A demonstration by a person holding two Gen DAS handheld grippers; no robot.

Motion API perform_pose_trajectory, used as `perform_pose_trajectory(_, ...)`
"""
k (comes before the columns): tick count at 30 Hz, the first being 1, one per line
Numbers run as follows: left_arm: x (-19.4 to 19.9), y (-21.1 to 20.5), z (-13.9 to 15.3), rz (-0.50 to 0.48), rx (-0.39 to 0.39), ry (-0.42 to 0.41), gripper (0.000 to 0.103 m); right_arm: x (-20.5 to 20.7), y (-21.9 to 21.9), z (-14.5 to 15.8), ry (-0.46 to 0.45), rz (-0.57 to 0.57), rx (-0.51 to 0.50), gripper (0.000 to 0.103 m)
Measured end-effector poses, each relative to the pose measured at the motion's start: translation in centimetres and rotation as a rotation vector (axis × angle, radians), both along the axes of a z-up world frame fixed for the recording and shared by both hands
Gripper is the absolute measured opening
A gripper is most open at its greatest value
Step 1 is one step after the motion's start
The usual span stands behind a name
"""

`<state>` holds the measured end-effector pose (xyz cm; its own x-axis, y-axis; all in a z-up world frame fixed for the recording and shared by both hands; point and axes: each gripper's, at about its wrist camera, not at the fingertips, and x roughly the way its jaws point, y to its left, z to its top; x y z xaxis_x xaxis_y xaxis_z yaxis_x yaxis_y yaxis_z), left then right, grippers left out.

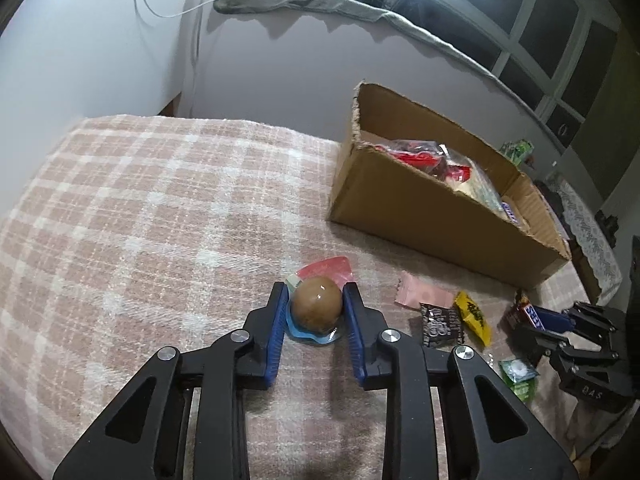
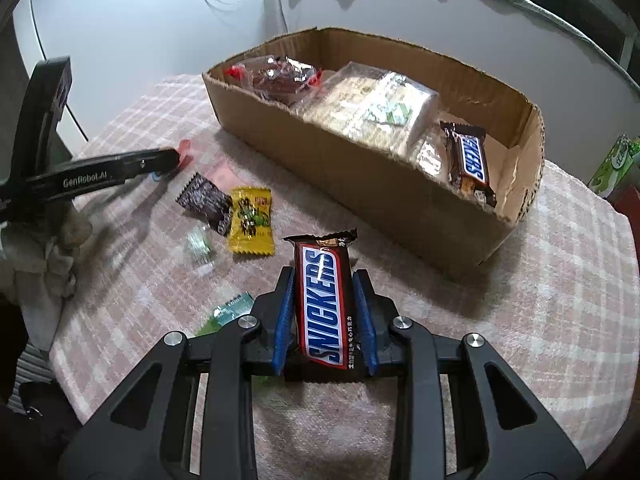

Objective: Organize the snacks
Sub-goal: 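Grasp the brown ball candy with the left tool while the right tool grasps the Snickers bar, then carry the ball candy into the box with the left tool while the right tool drops the Snickers in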

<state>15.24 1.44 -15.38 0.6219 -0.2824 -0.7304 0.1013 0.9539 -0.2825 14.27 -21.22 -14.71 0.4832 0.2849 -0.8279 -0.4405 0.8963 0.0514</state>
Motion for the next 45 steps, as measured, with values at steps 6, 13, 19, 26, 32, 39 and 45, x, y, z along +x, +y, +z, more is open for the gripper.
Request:
perform_pose_trajectory(6,-0.5,-0.6,0.7,-0.012,0.021,-0.036,0.025,-0.2,-0.3,0.8,-0.016,-0.012,0.03,0.03)
perform_pose_trajectory(13,-1.7,-0.3,2.6,0.0,0.003,-0.079,0.025,-1.1,-1.1,2.2,-0.039,-0.025,0.075,0.03)
perform_pose_trajectory(19,-1.4,-0.8,5.6,-0.018,-0.022,-0.149,0.025,-1.8,-2.2,4.8,-0.081,-0.027,0.119,0.03)
perform_pose_trajectory(26,0.0,-1.8,8.4,-0.057,-0.042,-0.203,0.025,-0.7,-2.5,8.2,-0.153,-0.037,0.125,0.03)
perform_pose_trajectory(32,1.9,-2.9,10.2,-0.086,-0.043,-0.233,0.025,1.5,-2.6,10.7,-0.2,-0.042,0.129,0.03)
perform_pose_trajectory(39,4.9,-4.4,11.1,-0.113,-0.036,-0.237,0.025,5.1,-2.5,11.5,-0.215,-0.069,0.117,0.03)
perform_pose_trajectory(45,7.7,-5.5,10.6,-0.122,-0.038,-0.206,0.025,8.6,-3.1,10.5,-0.189,-0.11,0.103,0.03)
